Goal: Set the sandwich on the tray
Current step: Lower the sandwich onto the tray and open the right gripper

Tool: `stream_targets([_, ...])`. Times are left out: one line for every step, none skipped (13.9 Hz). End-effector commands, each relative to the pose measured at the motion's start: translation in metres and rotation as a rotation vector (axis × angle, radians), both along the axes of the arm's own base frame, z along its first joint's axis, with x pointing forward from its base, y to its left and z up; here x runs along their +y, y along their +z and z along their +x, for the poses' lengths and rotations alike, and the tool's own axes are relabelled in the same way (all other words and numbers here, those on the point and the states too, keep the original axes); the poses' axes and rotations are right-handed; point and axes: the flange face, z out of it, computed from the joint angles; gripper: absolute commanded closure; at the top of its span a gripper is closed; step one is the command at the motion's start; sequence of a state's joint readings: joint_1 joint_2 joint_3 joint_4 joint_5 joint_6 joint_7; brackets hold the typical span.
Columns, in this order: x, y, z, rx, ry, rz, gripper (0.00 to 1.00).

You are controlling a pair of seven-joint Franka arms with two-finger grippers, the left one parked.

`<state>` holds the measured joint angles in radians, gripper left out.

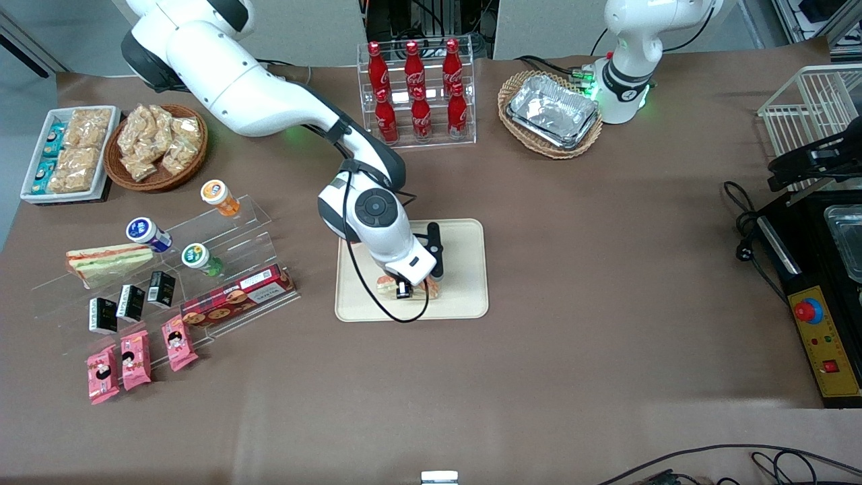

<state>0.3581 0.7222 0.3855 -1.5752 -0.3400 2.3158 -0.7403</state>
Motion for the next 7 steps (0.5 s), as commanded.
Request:
stream_targets([0.004,-0.017,0.002,-0.04,-0.027,-0.015,0.4])
stream_targets([0.004,-0.017,0.003,-0.046,-0.021,-0.018,0.38])
stream_targets([0.004,-0.017,0.004,-0.045,-0.023,-0.018,0.25])
stream_targets([0.002,-0.012,0.007,-0.048,-0.033,-0.009,0.14])
stream_targets([-0.001,-0.008,0.01,-0.05,-0.042,-0.005,0.01])
stream_targets([0.0,-0.001,0.011,-0.056,-0.05,0.0,0.01])
stream_targets([0.004,0.01,0.009,-0.066,-0.057,0.009,0.01])
